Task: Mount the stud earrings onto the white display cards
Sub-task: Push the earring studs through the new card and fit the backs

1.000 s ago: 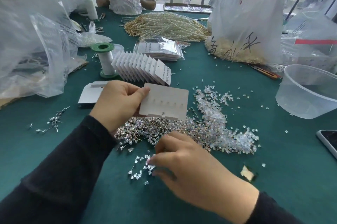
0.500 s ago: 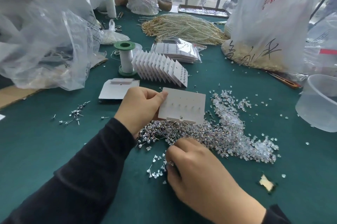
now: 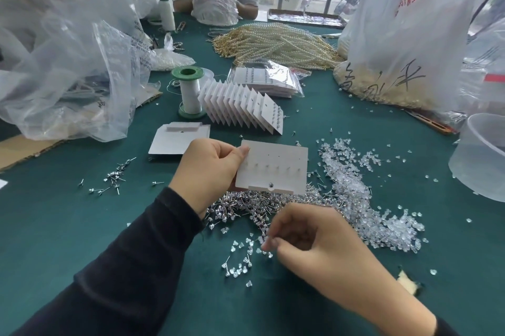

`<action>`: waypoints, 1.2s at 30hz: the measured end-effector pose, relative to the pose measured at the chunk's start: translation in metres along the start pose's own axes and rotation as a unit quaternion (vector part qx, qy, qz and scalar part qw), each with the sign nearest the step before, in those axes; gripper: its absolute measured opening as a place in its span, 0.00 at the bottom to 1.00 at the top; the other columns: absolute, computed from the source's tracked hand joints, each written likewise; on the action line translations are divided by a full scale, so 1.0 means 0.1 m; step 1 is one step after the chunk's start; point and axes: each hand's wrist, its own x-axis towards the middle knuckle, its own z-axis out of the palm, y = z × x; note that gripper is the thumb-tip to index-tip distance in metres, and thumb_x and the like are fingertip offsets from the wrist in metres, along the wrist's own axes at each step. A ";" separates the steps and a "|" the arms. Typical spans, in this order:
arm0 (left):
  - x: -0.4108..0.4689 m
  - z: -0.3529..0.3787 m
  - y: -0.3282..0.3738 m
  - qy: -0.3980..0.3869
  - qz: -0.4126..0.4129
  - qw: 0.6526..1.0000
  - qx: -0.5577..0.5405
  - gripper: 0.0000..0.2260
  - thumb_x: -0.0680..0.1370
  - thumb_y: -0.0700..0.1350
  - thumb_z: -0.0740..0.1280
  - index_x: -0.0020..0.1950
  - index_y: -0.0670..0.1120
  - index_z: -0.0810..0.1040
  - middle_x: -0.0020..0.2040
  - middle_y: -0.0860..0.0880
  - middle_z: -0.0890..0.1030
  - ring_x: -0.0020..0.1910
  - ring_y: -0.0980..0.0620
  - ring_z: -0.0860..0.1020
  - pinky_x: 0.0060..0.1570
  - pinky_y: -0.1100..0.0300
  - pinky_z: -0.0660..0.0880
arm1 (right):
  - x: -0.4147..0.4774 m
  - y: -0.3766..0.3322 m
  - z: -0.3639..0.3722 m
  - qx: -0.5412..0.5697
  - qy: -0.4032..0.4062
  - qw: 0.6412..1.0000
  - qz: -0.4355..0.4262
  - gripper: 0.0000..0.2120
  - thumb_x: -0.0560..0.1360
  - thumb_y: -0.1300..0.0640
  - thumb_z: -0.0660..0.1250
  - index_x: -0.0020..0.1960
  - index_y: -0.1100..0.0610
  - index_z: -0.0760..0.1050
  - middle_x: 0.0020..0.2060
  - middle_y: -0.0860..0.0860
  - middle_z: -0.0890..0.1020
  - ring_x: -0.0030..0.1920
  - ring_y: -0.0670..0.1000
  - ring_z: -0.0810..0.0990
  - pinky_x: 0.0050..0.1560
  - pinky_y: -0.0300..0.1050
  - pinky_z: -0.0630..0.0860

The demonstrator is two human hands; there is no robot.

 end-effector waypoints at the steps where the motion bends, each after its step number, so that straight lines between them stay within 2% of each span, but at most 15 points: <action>1: 0.00 0.01 0.00 0.001 0.000 1.000 0.004 0.13 0.75 0.42 0.67 0.30 0.44 0.78 0.32 0.43 0.81 0.30 0.48 0.79 0.31 0.56 0.79 | 0.00 0.00 0.02 0.001 -0.002 1.000 -0.003 0.06 0.70 0.63 0.68 0.38 0.53 0.78 0.34 0.49 0.84 0.36 0.50 0.81 0.39 0.46 0.78; 5: -0.03 0.02 0.00 -0.013 -0.024 0.999 -0.018 0.12 0.75 0.41 0.66 0.32 0.42 0.79 0.31 0.44 0.81 0.26 0.53 0.79 0.24 0.64 0.75 | -0.02 0.00 0.03 -0.004 0.014 1.000 -0.027 0.03 0.69 0.60 0.67 0.40 0.52 0.77 0.32 0.52 0.81 0.30 0.47 0.76 0.32 0.40 0.73; 7: -0.04 0.04 0.00 -0.018 -0.027 0.999 -0.024 0.11 0.75 0.40 0.67 0.32 0.41 0.79 0.32 0.43 0.81 0.26 0.52 0.79 0.23 0.64 0.75 | -0.01 -0.01 0.01 0.032 0.028 0.999 -0.033 0.04 0.67 0.60 0.68 0.40 0.53 0.77 0.34 0.53 0.81 0.33 0.50 0.79 0.35 0.43 0.75; 12: -0.09 0.09 0.01 -0.040 -0.036 0.998 -0.040 0.08 0.74 0.40 0.68 0.35 0.40 0.79 0.33 0.42 0.82 0.28 0.51 0.80 0.25 0.62 0.76 | 0.00 -0.02 -0.11 0.139 0.042 0.989 -0.015 0.07 0.68 0.66 0.72 0.39 0.54 0.81 0.34 0.53 0.83 0.35 0.46 0.80 0.37 0.35 0.75; 15: -0.10 0.09 0.02 -0.027 -0.028 0.998 -0.040 0.09 0.74 0.40 0.68 0.33 0.40 0.79 0.32 0.43 0.81 0.27 0.50 0.79 0.24 0.62 0.76 | -0.01 -0.03 -0.08 0.105 0.020 0.994 -0.013 0.06 0.68 0.64 0.73 0.38 0.54 0.80 0.33 0.52 0.83 0.34 0.46 0.79 0.36 0.37 0.75; 20: -0.07 0.05 0.02 -0.005 -0.023 0.999 -0.044 0.08 0.73 0.41 0.69 0.34 0.41 0.79 0.28 0.47 0.82 0.27 0.52 0.80 0.25 0.62 0.77 | -0.02 -0.01 0.06 -0.015 0.046 0.998 -0.043 0.05 0.70 0.60 0.72 0.37 0.53 0.78 0.32 0.48 0.82 0.33 0.45 0.80 0.36 0.42 0.77; 25: -0.02 -0.04 0.03 0.016 -0.028 0.998 -0.060 0.07 0.73 0.42 0.69 0.37 0.39 0.78 0.28 0.47 0.82 0.26 0.52 0.80 0.24 0.63 0.76 | -0.01 0.00 0.05 0.014 0.043 0.998 -0.053 0.06 0.71 0.61 0.72 0.39 0.53 0.78 0.32 0.46 0.81 0.32 0.42 0.78 0.33 0.33 0.72; 30: -0.01 -0.10 0.06 0.023 -0.025 0.996 -0.081 0.08 0.73 0.41 0.69 0.35 0.40 0.77 0.26 0.48 0.81 0.24 0.53 0.80 0.23 0.64 0.74 | -0.01 -0.01 -0.03 0.085 0.054 0.993 -0.057 0.07 0.69 0.64 0.73 0.42 0.52 0.81 0.35 0.50 0.83 0.36 0.49 0.81 0.38 0.40 0.78; 33: -0.06 -0.04 0.07 0.009 -0.025 0.997 -0.070 0.07 0.73 0.40 0.69 0.35 0.40 0.78 0.27 0.49 0.82 0.25 0.53 0.80 0.23 0.64 0.75 | -0.02 -0.03 -0.05 0.089 0.085 0.990 -0.067 0.10 0.69 0.65 0.72 0.41 0.50 0.82 0.35 0.50 0.84 0.37 0.54 0.82 0.40 0.48 0.78; 36: -0.14 0.05 0.05 -0.007 -0.015 0.999 -0.034 0.09 0.73 0.40 0.69 0.32 0.43 0.79 0.27 0.48 0.82 0.28 0.50 0.80 0.26 0.58 0.79 | -0.01 -0.04 -0.09 0.089 0.142 0.982 -0.083 0.11 0.68 0.66 0.73 0.41 0.49 0.83 0.34 0.49 0.84 0.36 0.54 0.82 0.39 0.47 0.77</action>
